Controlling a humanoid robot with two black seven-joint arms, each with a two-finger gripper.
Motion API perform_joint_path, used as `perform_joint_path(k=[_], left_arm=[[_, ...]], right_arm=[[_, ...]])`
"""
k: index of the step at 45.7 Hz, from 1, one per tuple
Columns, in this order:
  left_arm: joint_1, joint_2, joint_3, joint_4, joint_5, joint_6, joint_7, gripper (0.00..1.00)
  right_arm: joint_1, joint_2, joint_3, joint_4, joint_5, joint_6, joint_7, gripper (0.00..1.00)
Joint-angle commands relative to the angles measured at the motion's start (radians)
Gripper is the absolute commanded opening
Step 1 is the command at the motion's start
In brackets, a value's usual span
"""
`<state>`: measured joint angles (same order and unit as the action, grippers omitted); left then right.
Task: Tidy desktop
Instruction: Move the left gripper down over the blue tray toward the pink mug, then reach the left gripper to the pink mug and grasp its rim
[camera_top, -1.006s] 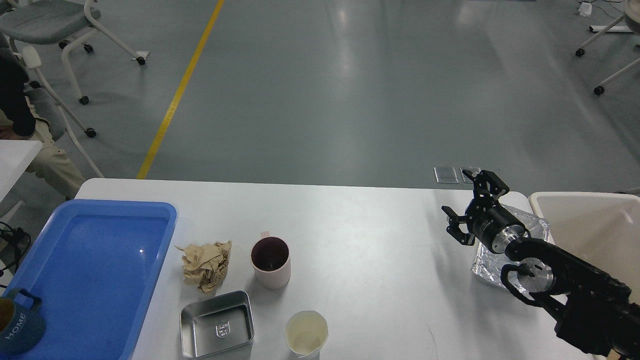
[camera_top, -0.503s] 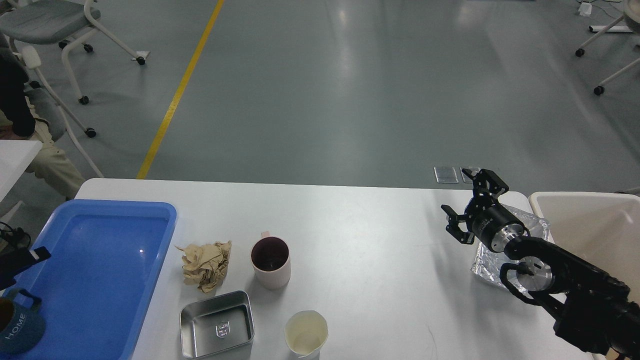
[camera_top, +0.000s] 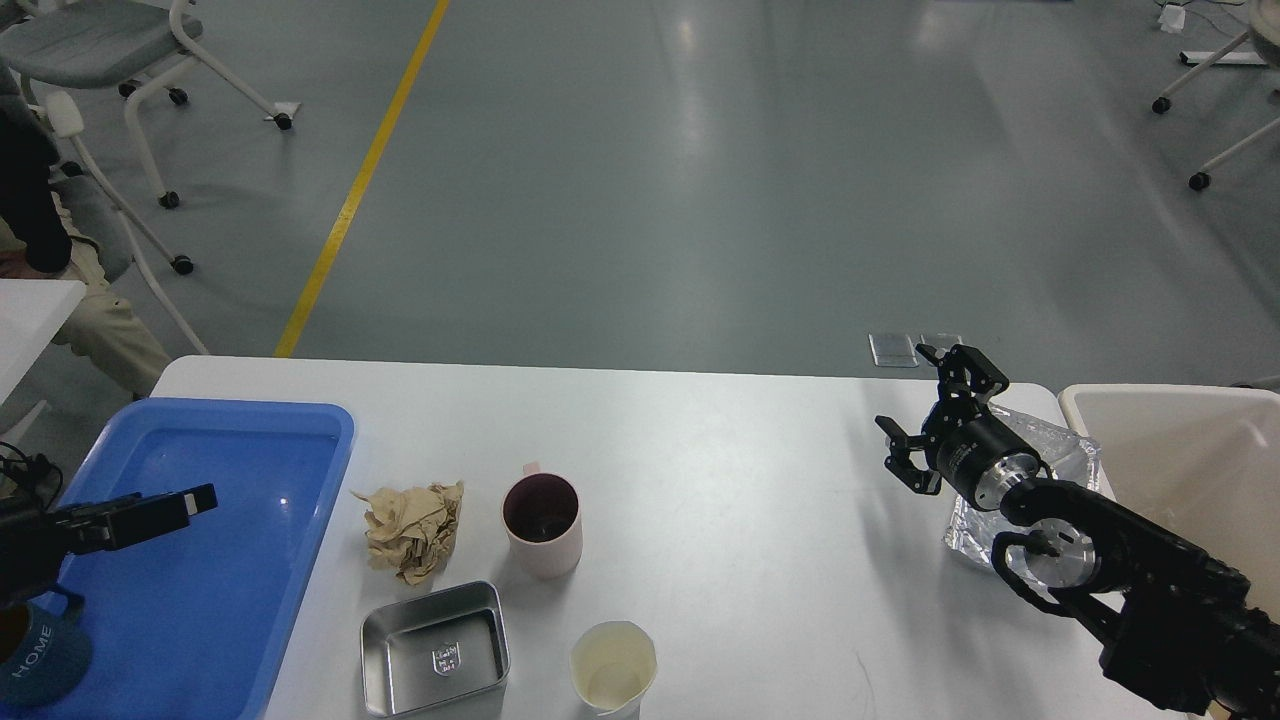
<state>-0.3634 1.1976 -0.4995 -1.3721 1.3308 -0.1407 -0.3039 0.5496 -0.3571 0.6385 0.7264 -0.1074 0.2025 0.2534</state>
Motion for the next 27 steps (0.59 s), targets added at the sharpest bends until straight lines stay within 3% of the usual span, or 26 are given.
perform_joint_path(k=[1,7,12,27], left_arm=[[-0.063,-0.090,0.003,0.038,0.097,-0.056,0.002,0.96],[-0.144,-0.187,0.050,0.077,0.177,-0.097,0.015,0.96],[-0.265,-0.275,0.174,0.152,0.179,-0.099,0.031,0.96],[-0.499,-0.464,0.410,0.266,0.156,-0.105,0.009,0.96]], right_arm=[[0.000,0.001,0.001,-0.001,0.000,0.000,0.001,1.00],[-0.002,0.001,0.000,-0.001,0.000,0.000,0.001,1.00],[-0.002,0.000,0.000,-0.001,0.000,0.002,0.001,1.00],[-0.005,0.003,0.000,-0.001,0.000,0.000,0.001,1.00]])
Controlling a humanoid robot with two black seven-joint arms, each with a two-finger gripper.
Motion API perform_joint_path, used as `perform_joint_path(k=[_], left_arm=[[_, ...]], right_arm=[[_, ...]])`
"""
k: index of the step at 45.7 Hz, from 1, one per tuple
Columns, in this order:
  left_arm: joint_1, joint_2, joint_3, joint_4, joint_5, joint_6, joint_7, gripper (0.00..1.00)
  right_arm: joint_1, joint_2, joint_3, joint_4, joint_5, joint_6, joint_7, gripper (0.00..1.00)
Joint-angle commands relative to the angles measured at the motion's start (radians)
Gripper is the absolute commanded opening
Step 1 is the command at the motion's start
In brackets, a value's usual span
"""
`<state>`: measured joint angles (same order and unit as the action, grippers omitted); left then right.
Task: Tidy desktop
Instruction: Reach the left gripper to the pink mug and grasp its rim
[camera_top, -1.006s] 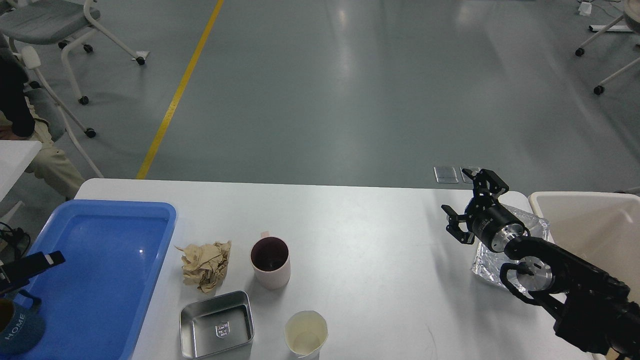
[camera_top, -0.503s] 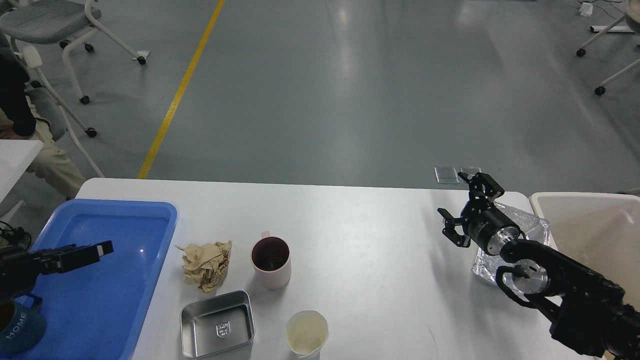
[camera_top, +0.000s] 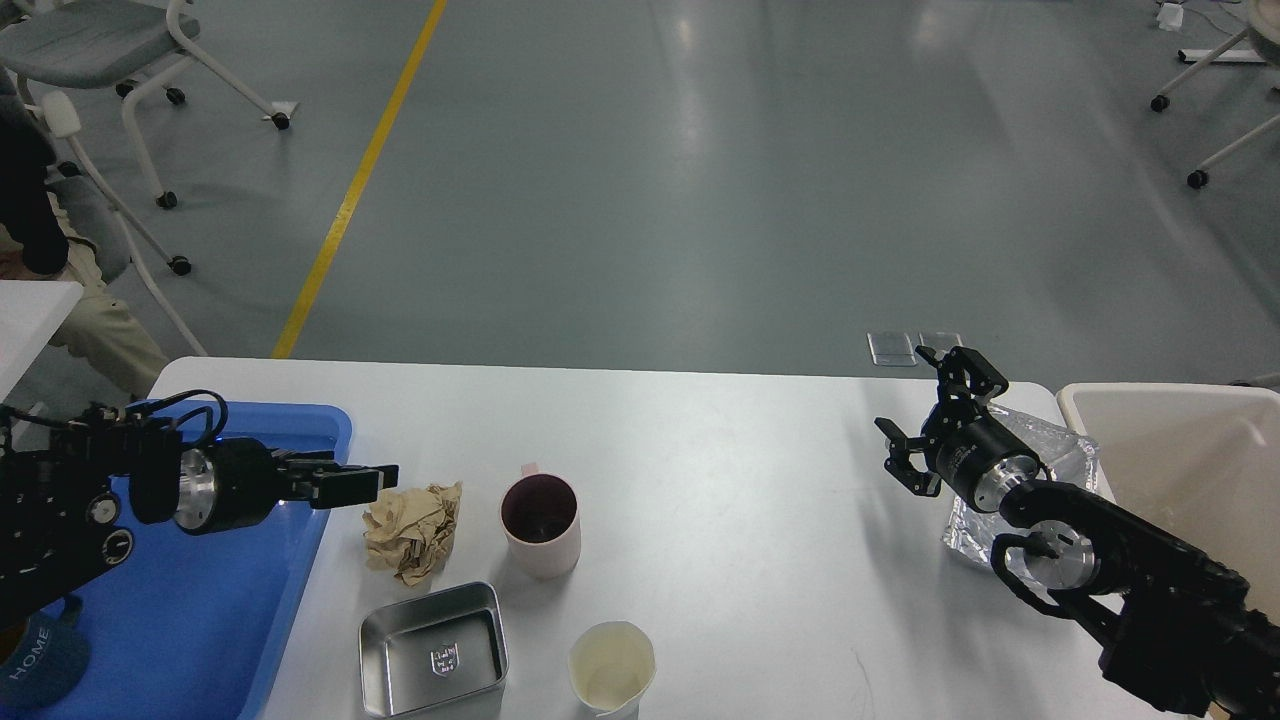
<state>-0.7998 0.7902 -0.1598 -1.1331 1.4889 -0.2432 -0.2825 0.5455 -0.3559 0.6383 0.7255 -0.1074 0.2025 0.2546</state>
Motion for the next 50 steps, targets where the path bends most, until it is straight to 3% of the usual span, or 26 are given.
perform_joint_path(k=[1,8,29,38,50], left_arm=[[-0.073,-0.065,0.086,0.032,-0.003,-0.002,-0.018,0.95],[-0.136,-0.114,0.169,0.053,-0.003,-0.002,-0.055,0.93],[-0.194,-0.321,0.276,0.194,-0.007,-0.001,-0.060,0.89],[-0.210,-0.419,0.319,0.268,-0.007,-0.001,-0.084,0.84],[-0.240,-0.459,0.370,0.296,-0.009,-0.008,-0.104,0.50]], right_arm=[[-0.001,0.002,0.000,0.000,0.000,0.000,0.000,1.00],[-0.001,0.003,0.000,0.000,0.000,0.000,0.000,1.00],[-0.002,0.002,0.001,0.011,0.000,0.002,0.000,1.00],[-0.004,0.002,0.001,0.011,0.000,0.002,0.000,1.00],[-0.007,0.002,0.003,0.011,0.000,0.005,0.002,1.00]])
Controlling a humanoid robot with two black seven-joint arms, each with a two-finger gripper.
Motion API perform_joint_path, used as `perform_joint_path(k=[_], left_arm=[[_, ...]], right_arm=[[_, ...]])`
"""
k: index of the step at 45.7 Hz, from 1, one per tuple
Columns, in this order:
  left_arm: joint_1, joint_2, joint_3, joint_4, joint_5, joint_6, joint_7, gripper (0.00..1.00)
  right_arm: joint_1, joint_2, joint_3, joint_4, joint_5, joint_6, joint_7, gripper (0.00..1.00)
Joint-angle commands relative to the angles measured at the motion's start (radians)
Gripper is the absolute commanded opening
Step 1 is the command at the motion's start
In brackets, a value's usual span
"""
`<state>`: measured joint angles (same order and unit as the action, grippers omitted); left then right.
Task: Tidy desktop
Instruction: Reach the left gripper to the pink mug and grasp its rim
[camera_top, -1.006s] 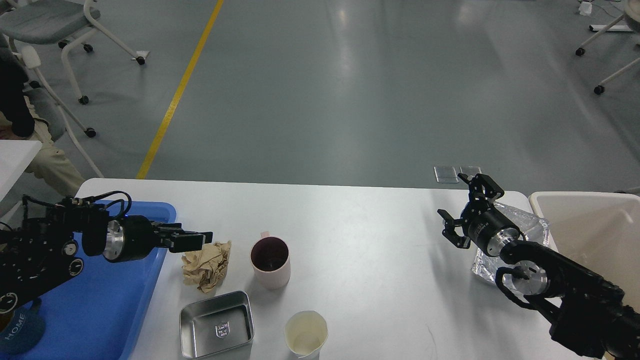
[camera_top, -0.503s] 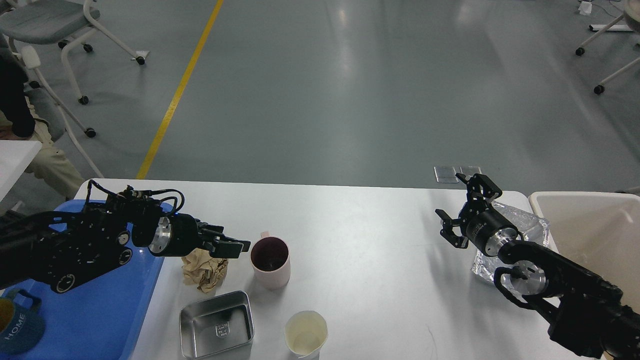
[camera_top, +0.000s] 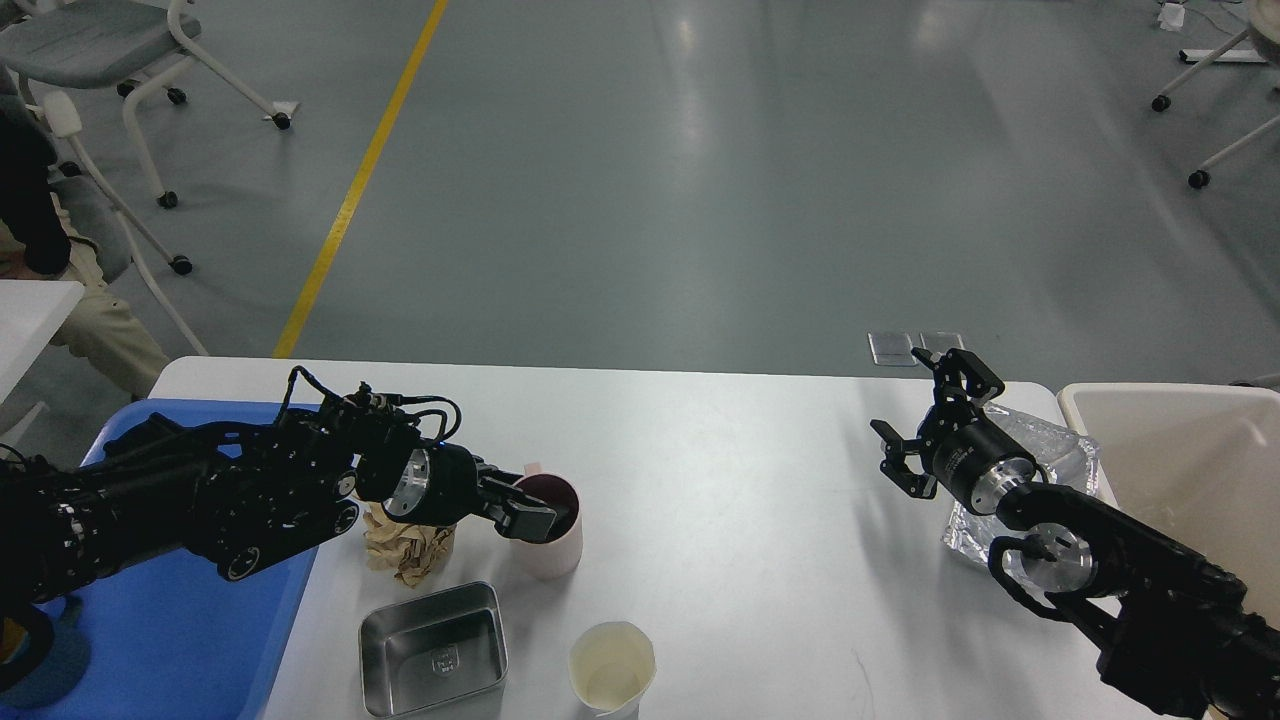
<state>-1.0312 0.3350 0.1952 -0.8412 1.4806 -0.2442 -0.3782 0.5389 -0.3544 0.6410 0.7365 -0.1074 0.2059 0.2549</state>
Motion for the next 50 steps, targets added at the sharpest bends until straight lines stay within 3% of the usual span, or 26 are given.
perform_joint_path(k=[1,4,17,24,50], left_arm=[[-0.012,-0.002,0.015,0.004,0.001,-0.010,-0.010,0.46],[-0.013,0.004,0.015,0.007,0.001,-0.027,-0.030,0.34],[-0.013,0.028,0.041,0.008,0.009,-0.047,-0.079,0.10],[-0.020,0.041,0.059,0.010,0.010,-0.047,-0.100,0.03],[-0.026,0.093,0.058,0.011,0.017,-0.044,-0.130,0.01]], right_arm=[[-0.001,0.000,0.000,0.000,0.000,0.001,0.001,1.00],[0.001,0.000,0.000,0.000,0.000,0.001,0.001,1.00],[0.003,0.000,0.000,0.000,0.000,0.001,0.001,1.00],[0.001,-0.001,0.000,0.000,0.000,0.001,0.001,1.00],[0.001,0.002,0.002,0.000,0.000,0.000,0.003,1.00]])
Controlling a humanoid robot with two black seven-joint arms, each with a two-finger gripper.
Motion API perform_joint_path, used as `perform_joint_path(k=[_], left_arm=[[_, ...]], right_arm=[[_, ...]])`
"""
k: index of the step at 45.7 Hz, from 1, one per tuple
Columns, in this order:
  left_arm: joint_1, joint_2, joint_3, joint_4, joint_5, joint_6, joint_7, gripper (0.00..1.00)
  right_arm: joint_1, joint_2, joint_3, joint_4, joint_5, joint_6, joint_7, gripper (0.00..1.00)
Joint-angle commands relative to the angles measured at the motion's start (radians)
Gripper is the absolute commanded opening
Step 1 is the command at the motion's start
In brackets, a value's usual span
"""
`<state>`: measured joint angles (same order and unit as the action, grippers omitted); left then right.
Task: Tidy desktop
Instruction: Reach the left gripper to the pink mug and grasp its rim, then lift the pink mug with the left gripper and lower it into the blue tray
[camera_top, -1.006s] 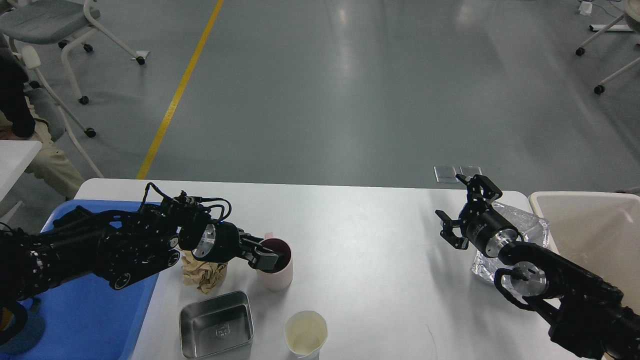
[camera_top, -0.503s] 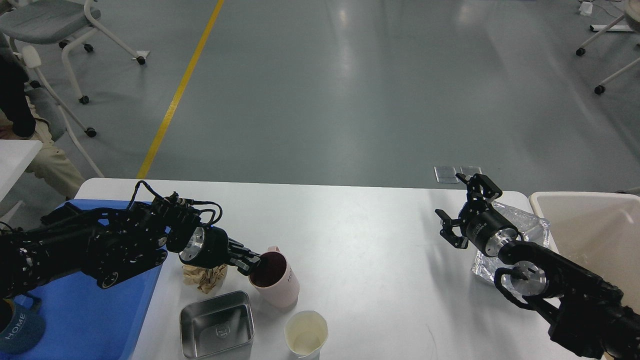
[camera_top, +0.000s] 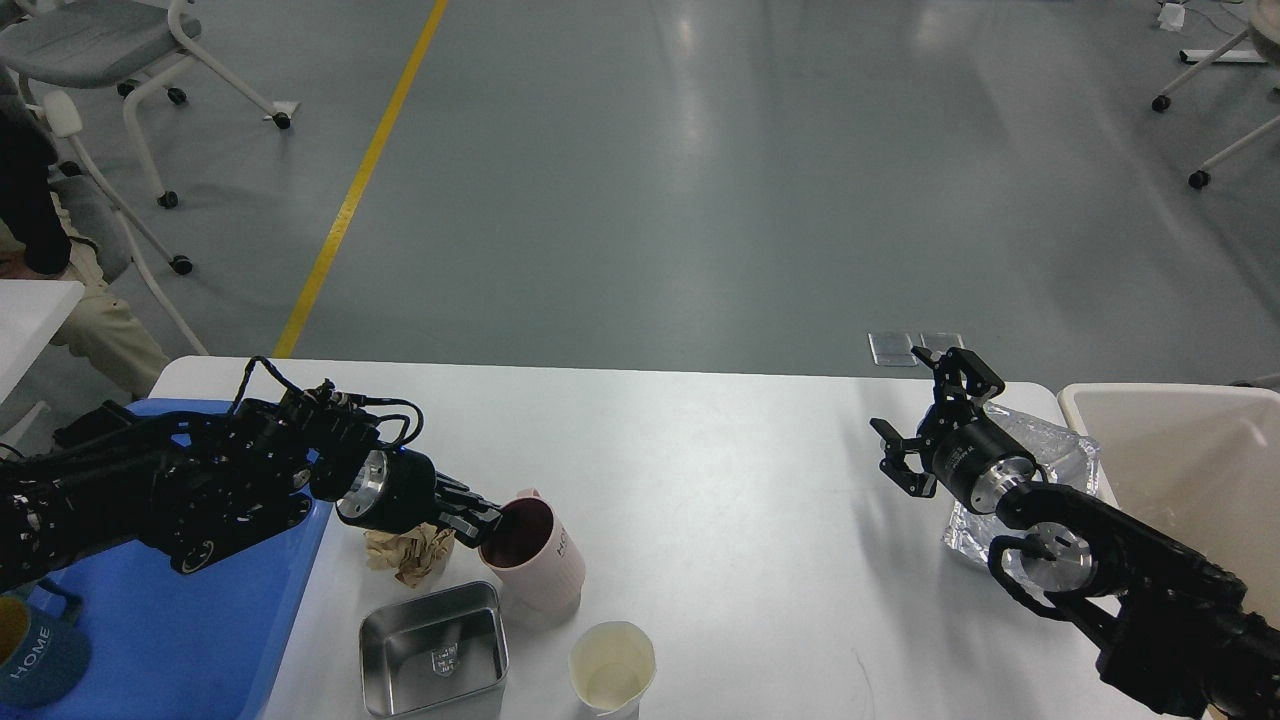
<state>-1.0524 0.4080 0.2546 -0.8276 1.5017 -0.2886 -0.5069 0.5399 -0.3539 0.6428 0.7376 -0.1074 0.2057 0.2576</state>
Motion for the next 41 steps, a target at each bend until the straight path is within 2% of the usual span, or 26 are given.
perform_joint_path(k=[1,11,18,41], left_arm=[[-0.008,0.026,-0.002,-0.002,-0.008,0.000,-0.002,0.01],[-0.023,0.126,-0.026,-0.015,-0.032,0.000,-0.012,0.02],[-0.015,0.222,-0.092,-0.050,-0.080,0.002,-0.018,0.02],[0.048,0.606,-0.202,-0.311,-0.104,0.008,-0.022,0.03]], right_arm=[[0.000,0.001,0.000,-0.001,0.000,-0.002,-0.001,1.00],[0.000,0.012,-0.002,-0.001,0.000,-0.003,0.000,1.00],[0.000,0.020,-0.003,-0.001,0.000,-0.003,0.000,1.00],[0.002,0.021,-0.005,-0.001,-0.002,-0.003,0.000,1.00]])
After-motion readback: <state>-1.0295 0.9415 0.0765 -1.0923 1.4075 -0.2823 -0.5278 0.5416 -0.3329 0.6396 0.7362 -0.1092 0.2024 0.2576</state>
